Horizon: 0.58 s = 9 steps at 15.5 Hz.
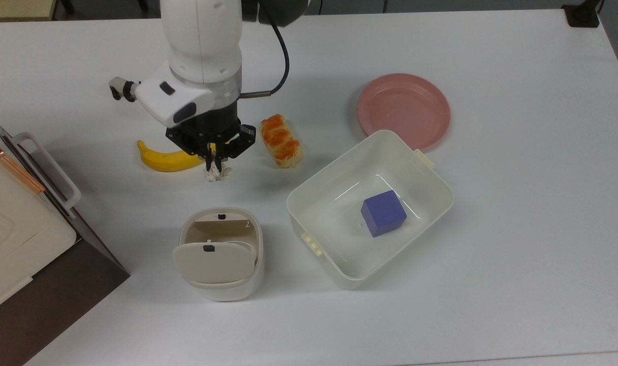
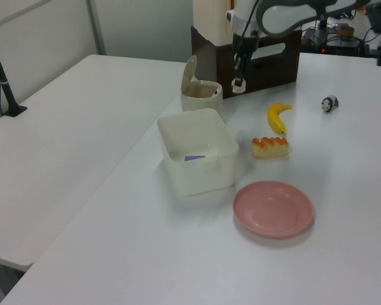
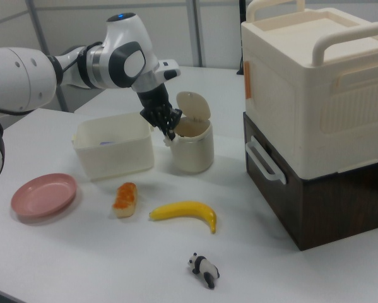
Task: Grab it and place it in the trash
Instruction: 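Lift the ring and carry it over the white trash bin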
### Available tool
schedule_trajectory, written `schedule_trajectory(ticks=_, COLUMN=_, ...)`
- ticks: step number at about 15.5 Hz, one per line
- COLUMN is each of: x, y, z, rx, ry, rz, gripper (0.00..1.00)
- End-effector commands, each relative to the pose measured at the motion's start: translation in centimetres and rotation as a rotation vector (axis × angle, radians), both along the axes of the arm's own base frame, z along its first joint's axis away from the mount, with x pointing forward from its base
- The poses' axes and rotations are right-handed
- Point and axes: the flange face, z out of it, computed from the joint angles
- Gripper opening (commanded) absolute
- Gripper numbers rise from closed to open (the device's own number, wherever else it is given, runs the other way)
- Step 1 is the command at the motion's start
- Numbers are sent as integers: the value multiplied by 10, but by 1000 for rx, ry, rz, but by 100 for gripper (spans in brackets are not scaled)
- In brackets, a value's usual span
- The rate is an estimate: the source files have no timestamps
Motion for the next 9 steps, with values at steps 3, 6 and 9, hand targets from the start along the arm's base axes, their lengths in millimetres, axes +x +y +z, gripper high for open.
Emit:
schedule_trajectory(ticks=3, x=14, y=-1, z=26, rx=85, ry=-130, rz=-175, gripper=11)
schedule_trajectory(ticks=6, x=29, y=-4, z=36, rx=124, ry=-257, rz=-267, gripper=11)
schedule_trajectory(ticks=9, x=45, y=-2, z=26, rx=143, ry=-309, rz=-298, gripper=12)
